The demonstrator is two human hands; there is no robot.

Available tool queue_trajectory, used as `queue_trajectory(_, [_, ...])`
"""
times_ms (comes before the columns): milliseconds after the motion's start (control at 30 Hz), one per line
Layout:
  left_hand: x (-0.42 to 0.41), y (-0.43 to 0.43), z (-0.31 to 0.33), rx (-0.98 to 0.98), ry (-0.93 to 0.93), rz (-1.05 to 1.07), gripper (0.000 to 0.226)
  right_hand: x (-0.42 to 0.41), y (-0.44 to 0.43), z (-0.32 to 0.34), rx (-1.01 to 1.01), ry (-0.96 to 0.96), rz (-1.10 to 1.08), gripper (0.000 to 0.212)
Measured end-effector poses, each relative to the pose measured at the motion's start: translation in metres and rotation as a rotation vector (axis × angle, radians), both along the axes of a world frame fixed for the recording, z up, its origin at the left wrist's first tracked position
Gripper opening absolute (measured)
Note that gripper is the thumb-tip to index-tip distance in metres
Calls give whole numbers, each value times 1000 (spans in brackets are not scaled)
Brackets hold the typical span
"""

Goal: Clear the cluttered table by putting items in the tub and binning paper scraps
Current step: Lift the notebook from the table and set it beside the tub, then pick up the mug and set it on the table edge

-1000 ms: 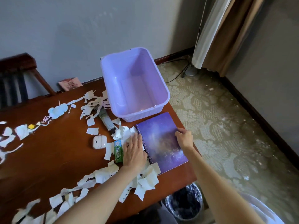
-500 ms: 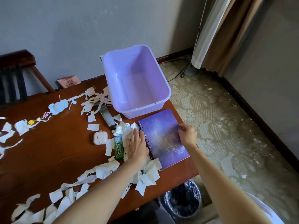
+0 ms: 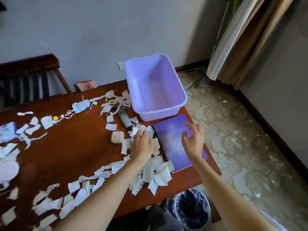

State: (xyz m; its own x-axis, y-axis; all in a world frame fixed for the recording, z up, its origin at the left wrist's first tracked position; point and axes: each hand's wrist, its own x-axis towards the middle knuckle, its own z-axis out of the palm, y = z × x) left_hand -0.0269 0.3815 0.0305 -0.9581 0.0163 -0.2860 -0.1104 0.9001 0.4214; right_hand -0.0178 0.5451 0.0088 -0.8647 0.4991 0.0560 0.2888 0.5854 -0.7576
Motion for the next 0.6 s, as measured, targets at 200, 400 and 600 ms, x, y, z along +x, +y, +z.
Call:
queue_trajectory(200, [14,-70,36,187,40,279,29,0,-97,29,-250,132,301,21])
queue_trajectory(400, [61,-174,43,288,18,593,28,3,-213,29,-279,-210,706,23])
queue_trajectory(600, [99,-287,28,317,-1,858,28,18,-325,29,-269,-349,1045,23])
